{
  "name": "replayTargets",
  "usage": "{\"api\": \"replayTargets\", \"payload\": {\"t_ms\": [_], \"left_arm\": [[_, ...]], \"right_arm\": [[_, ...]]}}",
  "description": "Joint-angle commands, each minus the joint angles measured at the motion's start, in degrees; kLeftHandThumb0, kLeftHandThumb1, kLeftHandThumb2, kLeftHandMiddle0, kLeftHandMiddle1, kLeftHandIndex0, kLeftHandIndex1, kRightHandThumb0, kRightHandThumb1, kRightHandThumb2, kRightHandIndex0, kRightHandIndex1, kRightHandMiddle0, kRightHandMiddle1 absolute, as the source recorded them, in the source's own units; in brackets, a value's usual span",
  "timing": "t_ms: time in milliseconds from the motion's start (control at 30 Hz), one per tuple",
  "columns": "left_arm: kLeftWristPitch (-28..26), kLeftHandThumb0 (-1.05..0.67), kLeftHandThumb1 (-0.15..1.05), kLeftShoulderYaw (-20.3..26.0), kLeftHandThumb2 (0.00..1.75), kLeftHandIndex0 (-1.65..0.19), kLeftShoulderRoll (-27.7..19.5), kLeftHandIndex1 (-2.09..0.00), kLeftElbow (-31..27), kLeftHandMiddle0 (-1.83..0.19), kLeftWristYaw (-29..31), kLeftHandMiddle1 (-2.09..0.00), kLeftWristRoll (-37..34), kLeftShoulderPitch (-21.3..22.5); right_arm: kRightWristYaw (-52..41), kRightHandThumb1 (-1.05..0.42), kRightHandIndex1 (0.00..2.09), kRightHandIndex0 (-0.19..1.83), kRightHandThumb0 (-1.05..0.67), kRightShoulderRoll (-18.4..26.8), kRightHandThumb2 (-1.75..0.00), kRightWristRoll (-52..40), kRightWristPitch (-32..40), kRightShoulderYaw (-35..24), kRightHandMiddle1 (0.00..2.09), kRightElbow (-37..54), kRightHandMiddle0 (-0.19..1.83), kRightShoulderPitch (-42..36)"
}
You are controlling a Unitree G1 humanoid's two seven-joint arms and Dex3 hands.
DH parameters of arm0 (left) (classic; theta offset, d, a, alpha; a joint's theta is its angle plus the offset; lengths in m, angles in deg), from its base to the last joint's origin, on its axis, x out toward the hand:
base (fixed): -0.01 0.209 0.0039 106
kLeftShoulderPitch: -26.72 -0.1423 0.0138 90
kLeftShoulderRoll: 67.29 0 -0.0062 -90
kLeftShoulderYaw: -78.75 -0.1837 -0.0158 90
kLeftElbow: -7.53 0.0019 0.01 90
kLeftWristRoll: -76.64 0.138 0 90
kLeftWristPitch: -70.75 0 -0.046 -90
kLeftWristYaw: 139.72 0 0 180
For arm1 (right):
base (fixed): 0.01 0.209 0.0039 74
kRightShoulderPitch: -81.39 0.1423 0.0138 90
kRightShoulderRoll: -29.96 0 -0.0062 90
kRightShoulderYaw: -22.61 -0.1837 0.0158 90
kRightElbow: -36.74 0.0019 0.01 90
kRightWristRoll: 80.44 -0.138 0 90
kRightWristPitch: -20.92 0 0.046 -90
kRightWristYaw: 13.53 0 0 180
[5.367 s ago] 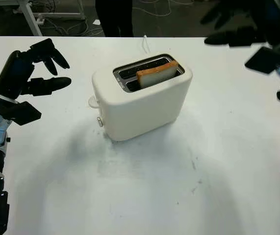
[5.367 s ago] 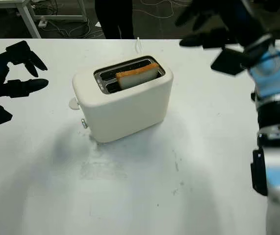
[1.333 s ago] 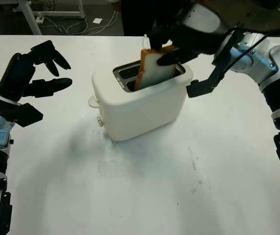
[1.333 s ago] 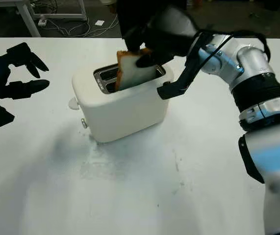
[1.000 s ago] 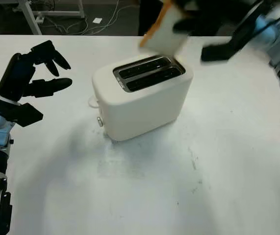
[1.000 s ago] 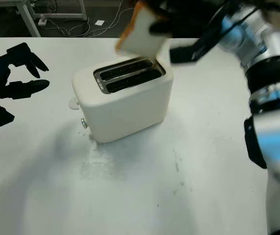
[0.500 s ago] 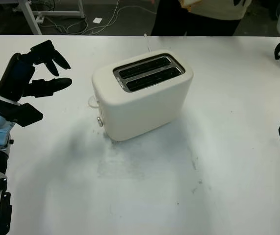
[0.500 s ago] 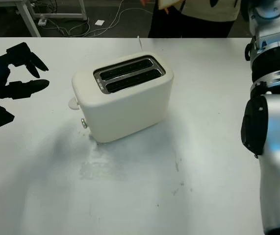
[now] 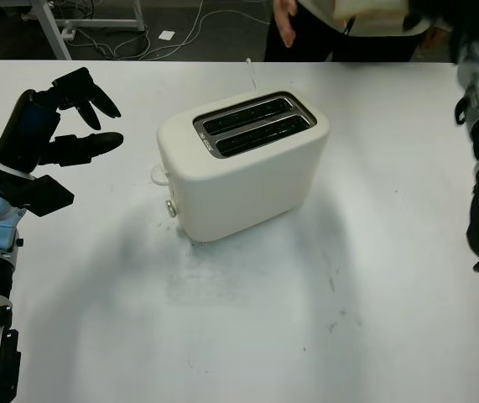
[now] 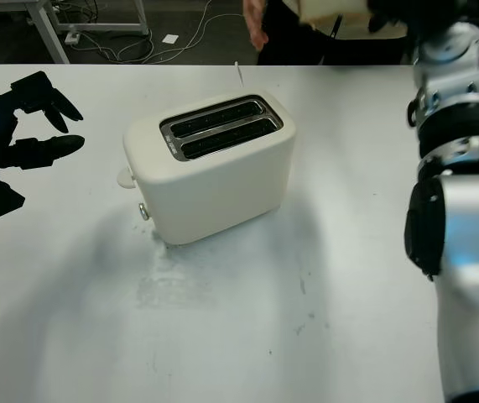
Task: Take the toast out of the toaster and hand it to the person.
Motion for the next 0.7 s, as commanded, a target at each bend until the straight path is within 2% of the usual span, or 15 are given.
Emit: {"api": "replayTargets", "payload": {"t_ms": [0,200,233,267,300,367,433,500,667], "left_arm": [[0.1,-0.78,0.92,0.5,0.2,-0.45,-0.5,-1.44,-0.1,-0.58,-0.4,-1.61,0.4,-0.5],[0.1,-0.78,0.92,0.5,0.2,-0.45,-0.6,-1.44,-0.4,-0.58,0.1,-1.61,0.0,-0.6],[0.2,-0.77,0.92,0.5,0.2,-0.45,-0.6,-1.44,-0.3,-0.58,0.0,-1.61,0.0,-0.6],[0.3,-0.77,0.92,0.5,0.2,-0.45,-0.6,-1.44,-0.3,-0.58,0.1,-1.61,0.0,-0.6],[0.2,-0.77,0.92,0.5,0.2,-0.45,-0.6,-1.44,-0.2,-0.58,0.2,-1.61,-0.2,-0.5],[0.2,-0.78,0.92,0.5,0.21,-0.45,-0.6,-1.44,0.0,-0.58,0.4,-1.61,-0.4,-0.5],[0.3,-0.78,0.92,0.5,0.2,-0.45,-0.5,-1.44,0.0,-0.58,0.4,-1.61,-0.4,-0.4],[0.5,-0.78,0.92,0.5,0.2,-0.45,-0.5,-1.44,0.1,-0.58,0.2,-1.61,-0.1,-0.3],[0.2,-0.78,0.92,0.4,0.2,-0.46,-0.4,-1.44,0.0,-0.58,0.3,-1.61,-0.1,-0.3]], "right_arm": [[1.7,-0.92,1.75,0.82,-0.35,-1.0,-0.3,0.8,0.9,0.5,1.75,-0.6,0.55,-1.3],[3.9,-0.92,1.75,0.76,-0.33,-2.7,-0.26,1.7,2.8,1.2,1.75,-0.8,0.54,-2.8],[3.6,-0.92,1.75,0.74,-0.32,-3.0,-0.26,1.4,3.2,0.9,1.58,-0.8,0.54,-2.9],[3.5,-0.92,1.75,0.7,-0.32,-3.1,-0.28,1.4,3.6,0.9,1.52,-0.8,0.53,-3.0],[3.4,-0.92,1.75,0.67,-0.31,-3.2,-0.29,1.7,3.7,1.2,1.53,-0.8,0.49,-3.3],[3.0,-0.92,1.75,0.68,-0.29,-3.3,-0.32,1.9,3.9,1.5,1.7,-0.8,0.43,-3.7],[2.0,-0.92,1.75,0.69,-0.28,-3.4,-0.34,1.5,4.2,1.2,1.7,-0.9,0.35,-4.2],[1.3,-0.92,1.75,0.72,-0.33,-3.3,-0.35,1.8,4.4,1.6,1.74,-0.9,0.34,-4.6],[1.7,-0.92,1.75,0.74,-0.29,-3.9,-0.36,2.5,4.5,2.3,1.75,-1.1,0.42,-6.2]]}}
